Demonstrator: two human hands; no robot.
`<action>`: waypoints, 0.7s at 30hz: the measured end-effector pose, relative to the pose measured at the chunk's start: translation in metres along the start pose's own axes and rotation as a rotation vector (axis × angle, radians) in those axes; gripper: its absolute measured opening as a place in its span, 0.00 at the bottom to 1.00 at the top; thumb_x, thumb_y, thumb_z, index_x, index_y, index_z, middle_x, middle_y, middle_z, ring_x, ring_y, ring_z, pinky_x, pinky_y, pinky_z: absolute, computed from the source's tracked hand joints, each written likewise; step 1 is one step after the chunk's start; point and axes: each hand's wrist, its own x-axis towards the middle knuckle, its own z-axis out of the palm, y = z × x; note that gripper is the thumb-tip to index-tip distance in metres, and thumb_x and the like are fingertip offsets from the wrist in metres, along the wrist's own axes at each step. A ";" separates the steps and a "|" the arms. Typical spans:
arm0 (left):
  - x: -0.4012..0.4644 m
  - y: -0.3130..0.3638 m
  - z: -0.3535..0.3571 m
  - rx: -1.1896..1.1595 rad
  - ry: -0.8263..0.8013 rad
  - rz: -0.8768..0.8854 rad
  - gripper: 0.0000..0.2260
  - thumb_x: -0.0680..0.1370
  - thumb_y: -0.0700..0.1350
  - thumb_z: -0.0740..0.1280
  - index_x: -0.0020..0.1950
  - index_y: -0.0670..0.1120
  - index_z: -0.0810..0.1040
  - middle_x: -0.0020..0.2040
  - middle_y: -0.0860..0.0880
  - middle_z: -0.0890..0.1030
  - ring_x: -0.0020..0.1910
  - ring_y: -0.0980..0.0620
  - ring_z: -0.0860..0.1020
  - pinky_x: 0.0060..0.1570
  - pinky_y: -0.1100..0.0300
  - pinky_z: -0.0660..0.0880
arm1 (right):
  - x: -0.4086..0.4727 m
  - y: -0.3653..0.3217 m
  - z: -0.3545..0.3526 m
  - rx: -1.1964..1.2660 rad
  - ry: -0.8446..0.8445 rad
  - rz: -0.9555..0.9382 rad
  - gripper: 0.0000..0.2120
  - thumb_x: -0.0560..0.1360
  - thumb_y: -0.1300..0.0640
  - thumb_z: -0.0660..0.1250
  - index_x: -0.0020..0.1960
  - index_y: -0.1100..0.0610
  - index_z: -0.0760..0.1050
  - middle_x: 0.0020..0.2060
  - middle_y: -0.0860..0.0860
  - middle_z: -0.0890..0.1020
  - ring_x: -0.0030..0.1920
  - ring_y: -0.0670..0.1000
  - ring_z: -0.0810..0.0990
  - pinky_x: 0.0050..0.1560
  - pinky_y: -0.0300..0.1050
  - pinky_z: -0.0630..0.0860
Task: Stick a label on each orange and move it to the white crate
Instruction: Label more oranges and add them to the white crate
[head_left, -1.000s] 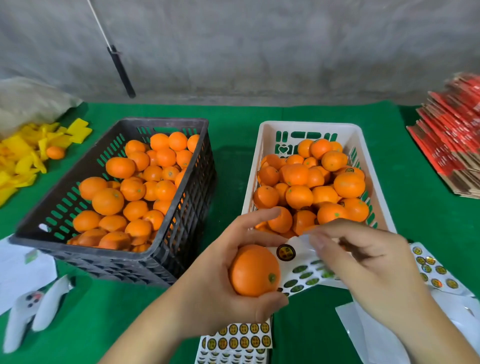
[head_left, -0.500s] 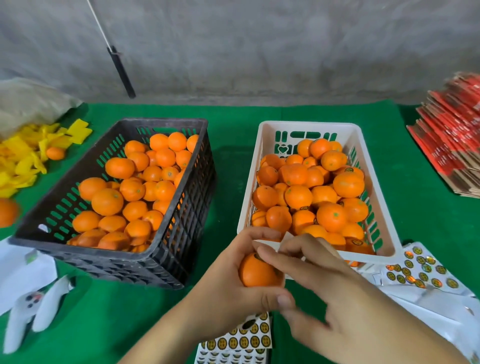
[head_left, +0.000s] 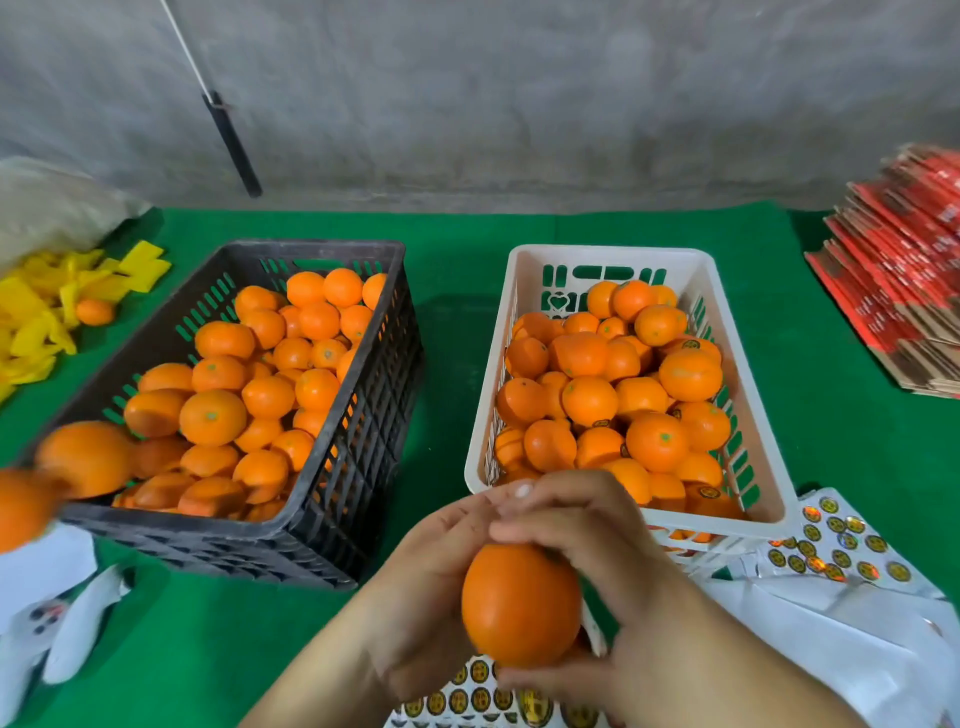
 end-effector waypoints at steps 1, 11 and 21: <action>0.000 0.001 -0.002 -0.006 0.036 0.045 0.30 0.68 0.53 0.82 0.66 0.41 0.81 0.61 0.34 0.83 0.55 0.38 0.84 0.48 0.45 0.84 | 0.010 0.002 -0.008 0.063 0.039 0.094 0.32 0.55 0.19 0.75 0.56 0.27 0.75 0.67 0.43 0.74 0.67 0.43 0.74 0.66 0.42 0.76; 0.018 0.005 -0.012 -0.075 0.132 0.375 0.12 0.73 0.40 0.71 0.56 0.49 0.83 0.49 0.41 0.81 0.44 0.46 0.81 0.43 0.53 0.80 | 0.069 0.076 -0.043 -0.060 0.335 0.543 0.52 0.72 0.29 0.72 0.84 0.39 0.44 0.83 0.39 0.53 0.83 0.45 0.52 0.80 0.50 0.54; 0.039 0.056 -0.083 0.890 0.174 0.564 0.10 0.79 0.45 0.67 0.60 0.54 0.80 0.48 0.52 0.82 0.47 0.54 0.82 0.49 0.65 0.77 | 0.006 0.060 0.043 1.095 0.117 0.682 0.28 0.73 0.51 0.80 0.71 0.44 0.77 0.69 0.54 0.82 0.69 0.59 0.81 0.68 0.61 0.77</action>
